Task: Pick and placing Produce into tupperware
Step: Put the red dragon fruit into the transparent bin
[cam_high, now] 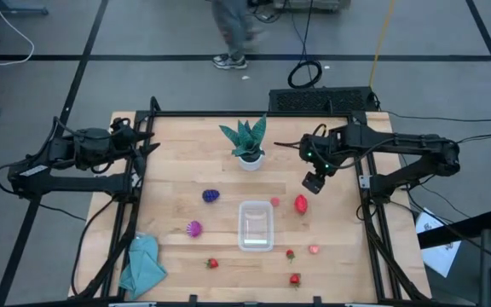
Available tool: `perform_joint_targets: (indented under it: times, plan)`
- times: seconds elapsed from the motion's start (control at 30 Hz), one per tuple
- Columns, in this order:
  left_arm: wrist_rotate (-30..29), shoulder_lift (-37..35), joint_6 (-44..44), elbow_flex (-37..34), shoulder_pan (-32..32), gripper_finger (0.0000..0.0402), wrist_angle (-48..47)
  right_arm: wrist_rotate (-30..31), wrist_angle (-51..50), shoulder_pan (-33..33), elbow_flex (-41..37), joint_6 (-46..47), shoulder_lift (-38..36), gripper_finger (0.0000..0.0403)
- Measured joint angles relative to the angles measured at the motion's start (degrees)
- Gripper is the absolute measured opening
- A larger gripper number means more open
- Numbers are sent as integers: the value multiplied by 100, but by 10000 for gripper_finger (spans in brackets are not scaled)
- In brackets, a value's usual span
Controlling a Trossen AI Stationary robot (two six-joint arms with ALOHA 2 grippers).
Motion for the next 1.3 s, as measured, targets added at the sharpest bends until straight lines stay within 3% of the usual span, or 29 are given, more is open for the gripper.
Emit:
perform_joint_targets:
  times: [0.53, 0.73, 0.97, 1.3]
  plan:
    - [-2, 0, 58, 0, 0, 186, 0, -28, 16, 233, 0, 2863, 0, 242]
    - [-3, 0, 127, 0, 0, 186, -2, -17, 160, 442, 0, 3490, 61, 242]
    - [-2, -2, 162, 0, 0, 186, -13, 8, 211, 612, 0, 3698, 474, 242]
    - [-2, -2, 125, 0, 0, 186, -290, 5, 301, 627, -2, 3213, 1173, 242]
